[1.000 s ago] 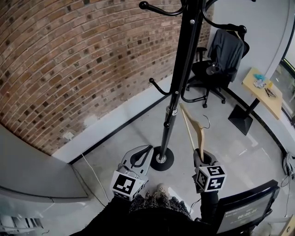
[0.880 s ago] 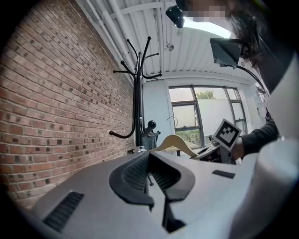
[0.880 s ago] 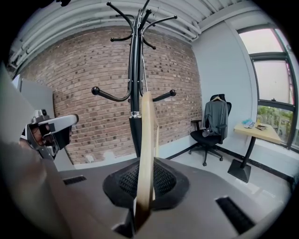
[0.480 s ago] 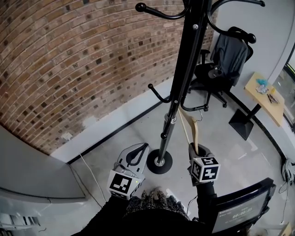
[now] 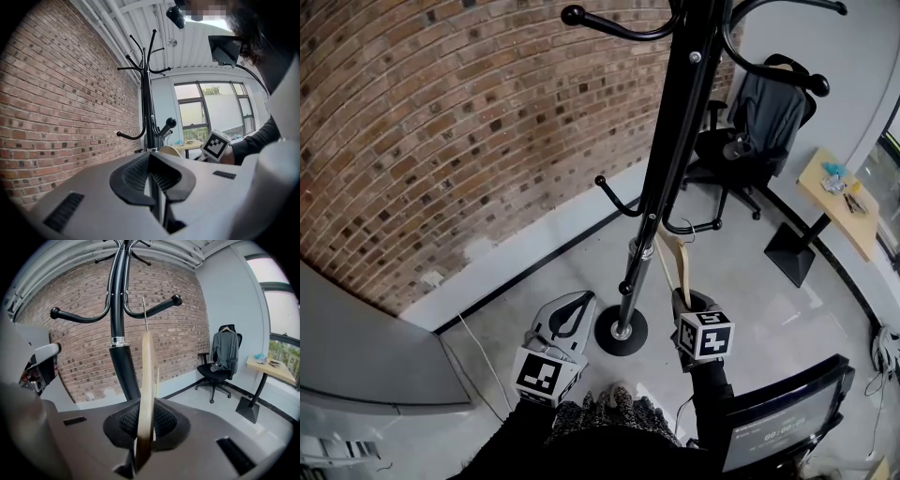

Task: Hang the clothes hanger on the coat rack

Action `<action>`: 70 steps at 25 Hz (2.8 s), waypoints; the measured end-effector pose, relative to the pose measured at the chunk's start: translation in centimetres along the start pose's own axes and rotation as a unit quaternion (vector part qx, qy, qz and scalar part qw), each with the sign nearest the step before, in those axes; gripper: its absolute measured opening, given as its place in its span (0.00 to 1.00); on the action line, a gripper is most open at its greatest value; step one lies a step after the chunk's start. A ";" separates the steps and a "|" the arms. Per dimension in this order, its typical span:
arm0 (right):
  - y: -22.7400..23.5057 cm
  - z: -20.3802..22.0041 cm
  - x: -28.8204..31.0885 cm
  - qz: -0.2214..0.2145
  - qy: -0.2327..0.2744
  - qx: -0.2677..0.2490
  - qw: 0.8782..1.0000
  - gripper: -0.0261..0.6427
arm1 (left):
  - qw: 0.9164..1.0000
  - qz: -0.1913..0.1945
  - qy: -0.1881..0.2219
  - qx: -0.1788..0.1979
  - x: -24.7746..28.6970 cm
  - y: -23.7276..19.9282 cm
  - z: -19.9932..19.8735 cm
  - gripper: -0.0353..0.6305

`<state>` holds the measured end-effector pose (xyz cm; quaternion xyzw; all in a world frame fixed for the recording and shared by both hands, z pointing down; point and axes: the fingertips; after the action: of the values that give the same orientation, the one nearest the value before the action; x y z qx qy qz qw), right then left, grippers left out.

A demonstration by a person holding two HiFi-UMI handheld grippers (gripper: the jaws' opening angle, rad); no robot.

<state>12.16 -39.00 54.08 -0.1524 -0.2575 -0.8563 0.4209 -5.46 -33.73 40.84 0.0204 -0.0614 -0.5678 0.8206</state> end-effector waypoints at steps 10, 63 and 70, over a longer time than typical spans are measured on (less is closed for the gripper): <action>0.8 1.5 1.8 -0.005 -0.017 0.006 1.000 0.06 | 1.000 -0.011 -0.017 -0.002 -0.4 -0.3 1.2 0.06; -17.4 4.0 -16.6 0.049 0.145 -0.106 0.983 0.06 | 0.996 0.090 0.005 -0.023 -17.5 3.7 1.8 0.06; -18.2 4.2 -19.5 0.049 0.156 -0.116 0.980 0.05 | 0.995 0.098 0.014 -0.023 -18.1 5.4 1.1 0.06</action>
<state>9.53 -14.75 42.50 -0.0769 -0.0797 -0.8718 0.4773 -6.90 -14.85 41.08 0.0033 -0.0387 -0.4860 0.8731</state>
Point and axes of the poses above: the fingertips, and each gripper's own axes: x forward along the fingers, y to its right, z out of its underside, and after that the axes turned 15 degrees about -z, right-handed
